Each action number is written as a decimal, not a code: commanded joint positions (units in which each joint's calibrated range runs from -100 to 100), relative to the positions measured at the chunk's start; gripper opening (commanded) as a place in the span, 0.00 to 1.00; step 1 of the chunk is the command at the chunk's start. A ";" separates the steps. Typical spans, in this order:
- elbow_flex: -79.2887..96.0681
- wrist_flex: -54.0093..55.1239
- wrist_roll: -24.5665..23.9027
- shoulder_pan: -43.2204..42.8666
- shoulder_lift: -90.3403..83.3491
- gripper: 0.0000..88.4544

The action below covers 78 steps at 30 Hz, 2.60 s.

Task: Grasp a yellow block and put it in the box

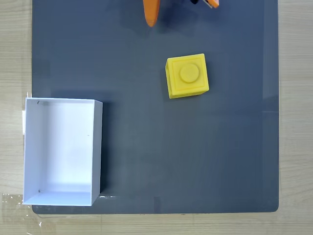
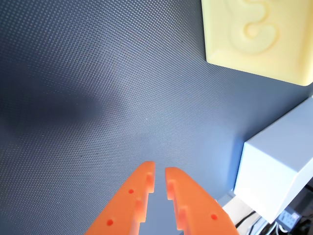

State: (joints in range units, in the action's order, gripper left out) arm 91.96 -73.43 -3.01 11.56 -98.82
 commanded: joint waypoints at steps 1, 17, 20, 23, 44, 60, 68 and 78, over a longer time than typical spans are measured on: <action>-0.19 -0.57 -0.40 0.90 -0.16 0.03; -0.19 -0.57 -0.40 0.90 -0.16 0.03; -0.19 -0.57 -0.45 0.90 -0.16 0.03; -0.28 -0.57 -0.45 0.90 -0.08 0.03; -29.05 10.26 -0.40 -5.33 33.06 0.04; -88.03 -22.90 -0.03 -12.23 82.46 0.10; -95.62 -25.96 0.07 -12.07 95.35 0.42; -94.90 -24.56 1.02 -15.18 106.02 0.53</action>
State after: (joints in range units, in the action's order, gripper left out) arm -0.99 -98.79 -2.32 -3.19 5.94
